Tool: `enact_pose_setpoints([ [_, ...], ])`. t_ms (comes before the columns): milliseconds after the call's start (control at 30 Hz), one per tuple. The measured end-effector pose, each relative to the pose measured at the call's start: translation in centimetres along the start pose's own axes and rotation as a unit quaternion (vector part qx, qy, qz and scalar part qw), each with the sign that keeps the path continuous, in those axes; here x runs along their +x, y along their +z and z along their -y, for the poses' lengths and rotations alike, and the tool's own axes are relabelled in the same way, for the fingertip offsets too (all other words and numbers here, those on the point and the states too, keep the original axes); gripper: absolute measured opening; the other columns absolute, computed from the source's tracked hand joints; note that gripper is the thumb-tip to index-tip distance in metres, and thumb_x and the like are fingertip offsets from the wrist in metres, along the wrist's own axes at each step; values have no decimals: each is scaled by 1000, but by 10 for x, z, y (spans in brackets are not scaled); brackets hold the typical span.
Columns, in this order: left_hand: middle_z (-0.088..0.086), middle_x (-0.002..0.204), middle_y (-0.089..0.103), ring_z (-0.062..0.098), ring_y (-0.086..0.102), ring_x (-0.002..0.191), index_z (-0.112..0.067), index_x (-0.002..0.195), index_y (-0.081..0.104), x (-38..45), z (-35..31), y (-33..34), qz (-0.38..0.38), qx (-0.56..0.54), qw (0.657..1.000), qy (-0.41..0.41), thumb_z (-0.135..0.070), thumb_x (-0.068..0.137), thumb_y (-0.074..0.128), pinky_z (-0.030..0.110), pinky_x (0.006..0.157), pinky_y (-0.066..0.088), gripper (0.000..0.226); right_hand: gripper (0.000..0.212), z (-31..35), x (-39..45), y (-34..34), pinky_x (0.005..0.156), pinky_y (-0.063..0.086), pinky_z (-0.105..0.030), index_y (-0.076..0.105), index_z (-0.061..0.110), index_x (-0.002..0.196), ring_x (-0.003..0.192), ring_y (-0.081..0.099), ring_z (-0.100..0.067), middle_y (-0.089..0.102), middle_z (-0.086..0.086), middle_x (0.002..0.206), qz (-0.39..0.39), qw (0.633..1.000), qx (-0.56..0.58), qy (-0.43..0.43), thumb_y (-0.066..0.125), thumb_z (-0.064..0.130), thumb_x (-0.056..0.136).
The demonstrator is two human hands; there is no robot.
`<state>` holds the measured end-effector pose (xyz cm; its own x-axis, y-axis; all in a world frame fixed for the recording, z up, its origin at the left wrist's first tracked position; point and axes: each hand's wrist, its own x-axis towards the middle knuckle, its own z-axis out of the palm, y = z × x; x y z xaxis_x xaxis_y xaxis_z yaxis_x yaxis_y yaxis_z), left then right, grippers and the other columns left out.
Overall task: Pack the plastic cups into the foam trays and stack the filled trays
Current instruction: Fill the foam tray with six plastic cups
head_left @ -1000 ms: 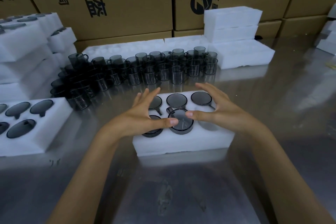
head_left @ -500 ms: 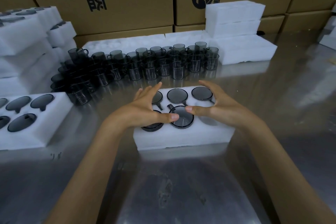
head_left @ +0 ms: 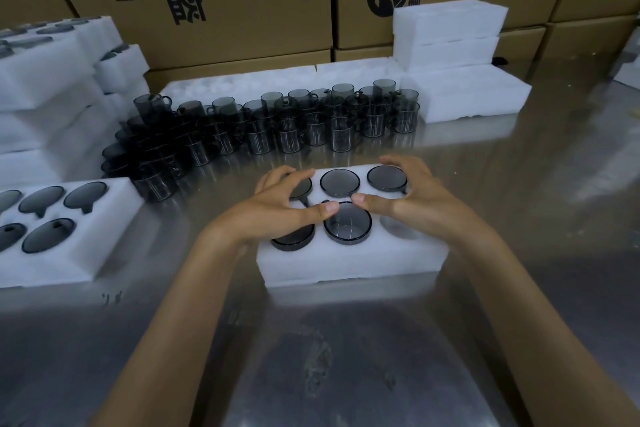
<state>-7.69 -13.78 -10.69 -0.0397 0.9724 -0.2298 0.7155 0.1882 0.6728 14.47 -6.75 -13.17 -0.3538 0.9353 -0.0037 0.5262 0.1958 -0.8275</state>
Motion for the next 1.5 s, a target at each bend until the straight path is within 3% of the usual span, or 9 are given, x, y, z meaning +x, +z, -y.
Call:
enact_pose_setpoints([
  [200,-13,161,8,11,-1,151,-39,151,29,7,-8,4,-39,44,998,-12,-54,85,68,39,119,13,78,80,5,4,1,103,32,-30,44,36,140,140,30,-20,33,20,135,-13,999,-38,-9,81,56,73],
  [500,-12,160,6,12,-2,150,-40,154,19,4,-11,-1,1,104,995,-3,-63,81,64,38,119,14,89,88,-1,6,-2,98,23,-29,39,41,144,135,21,-14,28,23,134,8,997,-69,-27,76,67,68],
  [633,-13,157,15,18,2,149,-50,151,18,2,-12,-15,33,140,989,-16,-84,60,56,46,118,16,104,84,-15,8,-1,98,28,-27,43,45,138,126,27,-4,35,28,130,-22,999,1,-49,78,70,65],
  [700,-1,151,36,28,22,147,-49,152,18,14,-15,-26,4,107,994,-22,-88,63,50,50,119,20,102,69,-21,12,-2,99,38,-26,50,48,132,124,46,-3,49,31,128,-63,991,117,-26,74,70,71],
  [833,10,138,55,29,54,124,-35,150,32,74,-29,-34,-139,86,986,7,-54,99,47,41,105,42,57,47,-34,22,-14,89,54,-27,66,42,111,99,68,-1,67,18,117,-117,944,308,32,70,70,74],
  [933,11,116,60,19,57,84,-23,145,45,117,-46,-32,-120,149,980,48,-23,100,53,29,72,44,45,27,-41,31,-19,81,57,-32,67,35,100,86,73,-12,69,2,114,-131,927,347,61,67,58,85],
  [1067,16,138,37,29,51,101,-16,143,47,153,-53,-22,-75,226,971,25,-8,97,51,33,90,43,47,27,-43,40,-23,81,57,-40,65,29,100,86,69,-24,68,-4,114,-127,923,353,80,66,54,89],
  [1300,13,114,54,29,58,96,-20,79,56,153,-43,-6,-128,171,976,50,-10,83,76,34,84,45,23,29,-43,34,-25,91,56,-43,67,29,103,103,70,-27,70,-1,107,-103,940,320,62,66,54,88],
  [1500,-9,90,52,5,53,80,-21,73,54,120,-55,2,-180,102,964,169,-5,77,81,24,70,44,31,29,-35,30,-22,100,51,-40,62,26,117,101,63,-7,66,11,110,-144,962,231,3,70,35,91],
])
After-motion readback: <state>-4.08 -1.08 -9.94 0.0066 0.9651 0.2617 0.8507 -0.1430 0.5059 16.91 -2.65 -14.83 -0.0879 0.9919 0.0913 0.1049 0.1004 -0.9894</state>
